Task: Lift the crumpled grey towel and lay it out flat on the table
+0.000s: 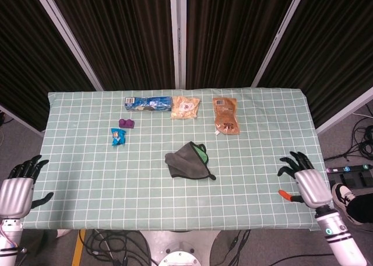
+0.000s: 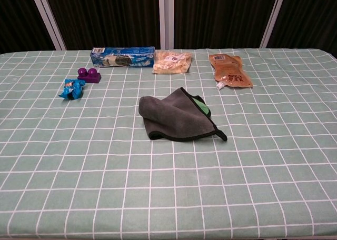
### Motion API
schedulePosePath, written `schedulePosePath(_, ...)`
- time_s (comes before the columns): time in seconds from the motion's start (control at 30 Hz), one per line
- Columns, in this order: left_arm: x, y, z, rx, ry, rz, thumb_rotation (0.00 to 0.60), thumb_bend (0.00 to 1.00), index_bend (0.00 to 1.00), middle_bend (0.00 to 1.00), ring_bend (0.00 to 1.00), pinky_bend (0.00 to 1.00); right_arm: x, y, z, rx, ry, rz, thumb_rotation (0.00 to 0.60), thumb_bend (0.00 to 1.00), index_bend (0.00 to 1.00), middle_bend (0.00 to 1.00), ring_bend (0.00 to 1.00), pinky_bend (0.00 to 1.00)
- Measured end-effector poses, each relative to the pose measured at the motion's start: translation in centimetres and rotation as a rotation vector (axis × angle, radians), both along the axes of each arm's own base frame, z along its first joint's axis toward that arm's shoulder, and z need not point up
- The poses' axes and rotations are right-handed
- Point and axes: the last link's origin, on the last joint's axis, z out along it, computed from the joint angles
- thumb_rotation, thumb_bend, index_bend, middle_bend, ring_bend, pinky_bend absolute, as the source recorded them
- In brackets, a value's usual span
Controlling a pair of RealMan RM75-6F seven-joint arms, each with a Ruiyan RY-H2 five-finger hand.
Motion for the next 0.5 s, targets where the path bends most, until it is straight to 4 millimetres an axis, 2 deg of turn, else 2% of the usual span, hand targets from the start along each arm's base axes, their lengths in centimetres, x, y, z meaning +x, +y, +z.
schedulePosePath(0.17, -0.2, -0.1, 0.2, 0.006, -0.001, 0.008, 0.600, 0.09, 0.26, 0.24, 0.19, 0.22, 1.8, -3.1, -3.9, 0.086, -0.005, 0.071, 0.600, 0.00, 0.45, 0.18, 0.00, 0.00)
schedulePosePath(0.5, -0.2, 0.0, 0.2, 0.010, -0.001, 0.008, 0.600, 0.09, 0.26, 0.24, 0.19, 0.22, 5.2, -7.9, -11.5, 0.164, 0.013, 0.182, 0.600, 0.00, 0.47, 0.18, 0.00, 0.00)
